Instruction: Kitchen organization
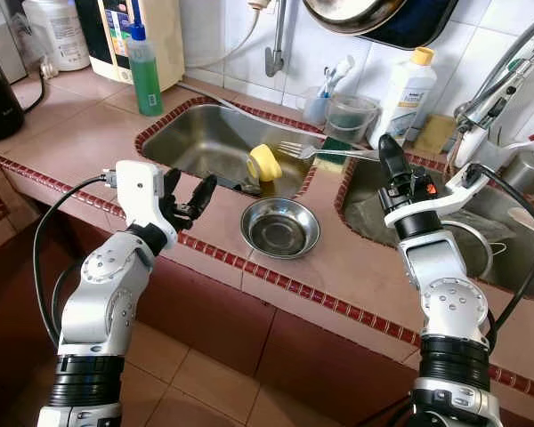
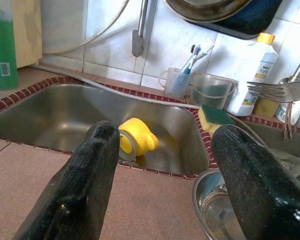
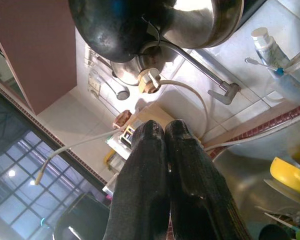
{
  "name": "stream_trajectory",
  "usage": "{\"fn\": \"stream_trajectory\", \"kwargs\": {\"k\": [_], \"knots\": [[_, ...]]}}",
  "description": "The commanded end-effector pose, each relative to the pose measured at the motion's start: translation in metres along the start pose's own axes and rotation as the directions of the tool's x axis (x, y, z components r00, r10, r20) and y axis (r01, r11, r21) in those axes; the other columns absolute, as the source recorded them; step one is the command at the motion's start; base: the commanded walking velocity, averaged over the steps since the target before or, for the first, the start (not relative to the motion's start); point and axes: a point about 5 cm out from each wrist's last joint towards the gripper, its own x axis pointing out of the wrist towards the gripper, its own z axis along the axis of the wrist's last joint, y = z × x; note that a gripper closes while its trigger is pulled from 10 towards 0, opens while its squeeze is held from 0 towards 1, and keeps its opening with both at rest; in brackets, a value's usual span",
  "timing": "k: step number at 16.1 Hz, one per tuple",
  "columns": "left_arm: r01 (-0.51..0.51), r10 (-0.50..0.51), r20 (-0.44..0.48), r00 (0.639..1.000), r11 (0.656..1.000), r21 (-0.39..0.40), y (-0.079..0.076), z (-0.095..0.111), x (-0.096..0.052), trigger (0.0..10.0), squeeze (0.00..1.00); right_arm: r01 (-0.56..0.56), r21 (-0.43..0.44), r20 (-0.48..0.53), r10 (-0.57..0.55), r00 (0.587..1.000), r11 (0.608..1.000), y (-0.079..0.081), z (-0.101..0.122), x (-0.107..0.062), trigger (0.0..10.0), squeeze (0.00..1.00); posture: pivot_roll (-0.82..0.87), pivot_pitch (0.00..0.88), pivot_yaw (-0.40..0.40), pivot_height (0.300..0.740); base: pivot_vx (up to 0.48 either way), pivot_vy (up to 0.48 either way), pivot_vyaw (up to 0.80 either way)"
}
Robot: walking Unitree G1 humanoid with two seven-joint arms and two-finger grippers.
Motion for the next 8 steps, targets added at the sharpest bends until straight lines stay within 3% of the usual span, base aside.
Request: {"fn": "stream_trajectory", "kwargs": {"k": [1, 8], "knots": [[0.01, -0.011, -0.011, 1.0, 1.0, -0.007, -0.0019, 0.0003, 0.0037, 10.0, 0.0, -0.031, -0.02, 0.02, 0.032, 0.999, 0.999, 0.0064, 0.0054, 0.0023, 10.0, 0.0, 0.03, 0.0, -0.105, 0.74, 0.0, 0.266, 0.0], [0.01, -0.01, -0.03, 0.999, 1.0, 0.002, -0.0009, -0.0019, 0.0042, 10.0, 0.0, -0.025, -0.004, 0.029, 0.025, 0.999, 1.0, 0.0048, 0.0049, 0.0028, 10.0, 0.0, 0.04, 0.0, -0.107, 0.74, 0.0, 0.278, 0.0]]}}
